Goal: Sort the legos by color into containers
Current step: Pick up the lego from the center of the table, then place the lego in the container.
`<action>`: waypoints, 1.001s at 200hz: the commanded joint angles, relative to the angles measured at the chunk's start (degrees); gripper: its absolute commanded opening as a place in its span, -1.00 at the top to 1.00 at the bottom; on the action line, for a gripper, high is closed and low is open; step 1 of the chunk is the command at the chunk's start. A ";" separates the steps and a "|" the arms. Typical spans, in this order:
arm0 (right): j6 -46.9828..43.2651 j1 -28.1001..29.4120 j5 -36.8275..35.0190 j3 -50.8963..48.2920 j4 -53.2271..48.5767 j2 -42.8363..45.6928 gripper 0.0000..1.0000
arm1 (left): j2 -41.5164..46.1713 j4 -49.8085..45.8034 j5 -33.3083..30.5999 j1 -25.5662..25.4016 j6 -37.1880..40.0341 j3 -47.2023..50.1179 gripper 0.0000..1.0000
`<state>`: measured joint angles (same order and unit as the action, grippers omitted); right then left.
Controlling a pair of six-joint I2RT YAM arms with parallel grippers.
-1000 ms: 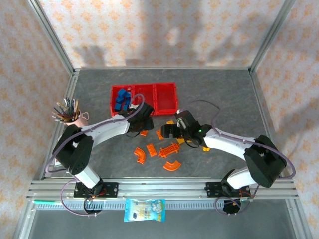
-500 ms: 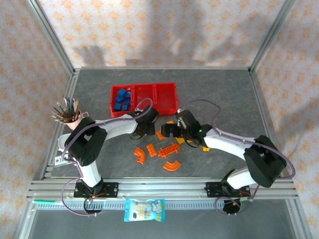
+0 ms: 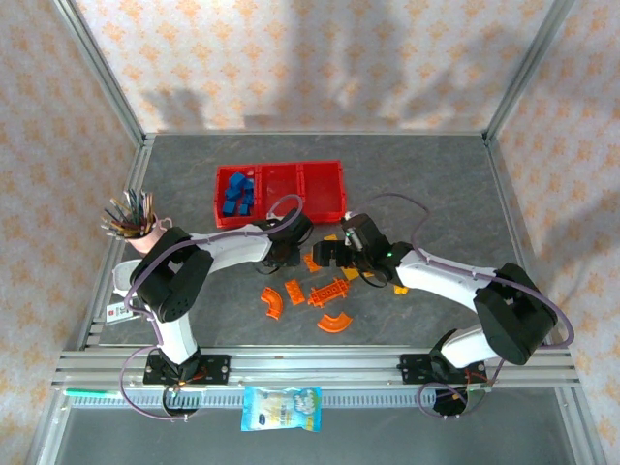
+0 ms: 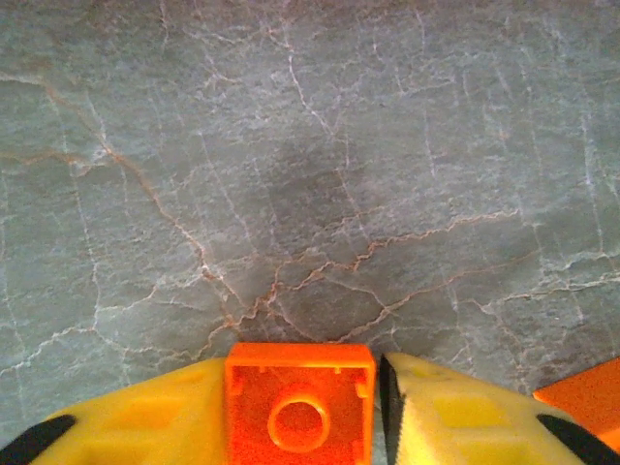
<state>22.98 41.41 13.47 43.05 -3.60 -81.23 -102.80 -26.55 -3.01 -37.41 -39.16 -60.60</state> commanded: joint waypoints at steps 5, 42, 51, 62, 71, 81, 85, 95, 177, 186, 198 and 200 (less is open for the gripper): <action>0.70 -0.41 -1.26 0.55 1.13 1.32 -0.99 | -0.23 -1.78 -1.67 -0.12 -0.48 -0.70 0.24; 0.58 -1.64 -0.21 1.18 0.97 2.46 -1.00 | 1.82 -1.78 -0.95 -0.12 -0.51 -0.68 0.28; 0.40 -2.09 -0.03 1.32 0.75 2.86 -0.99 | 2.68 -1.88 -0.77 -0.12 -0.73 -0.90 0.29; 0.07 -2.64 0.14 1.73 0.25 3.39 -1.00 | 3.57 -2.64 -0.92 -0.12 -0.92 -1.62 0.29; -0.19 -3.10 0.15 2.03 -0.07 3.81 -0.99 | 4.28 -3.53 -1.44 -0.12 -0.92 -2.48 0.29; -0.52 -3.58 0.23 2.37 -0.14 4.18 -1.00 | 4.99 -4.38 -2.43 -0.17 -0.92 -3.93 0.29; -0.63 -3.76 0.31 2.55 -0.22 4.30 -1.00 | 5.19 -4.66 -2.92 -0.12 -0.92 -4.61 0.29; -0.82 -4.33 0.32 2.98 -0.40 4.36 -0.99 | 5.33 -5.52 -4.15 0.04 -0.76 -6.70 0.29; -1.90 -10.11 0.49 6.50 0.03 2.68 -1.00 | -6.13 -9.44 -9.59 7.71 2.99 -30.70 0.30; -1.73 -10.71 0.71 6.69 0.21 2.33 -1.00 | -9.07 -9.15 -9.87 8.75 3.77 -32.81 0.30; -1.63 -11.39 1.02 7.04 0.34 1.90 -0.99 | -11.90 -9.71 -10.78 10.15 4.13 -35.86 0.30; -1.63 -11.47 1.09 7.11 0.34 1.83 -0.99 | -12.42 -9.83 -10.86 10.34 4.16 -36.35 0.30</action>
<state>22.22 31.18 14.61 48.16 -3.62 -78.41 -109.49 -32.82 -10.52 -29.32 -37.30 -92.36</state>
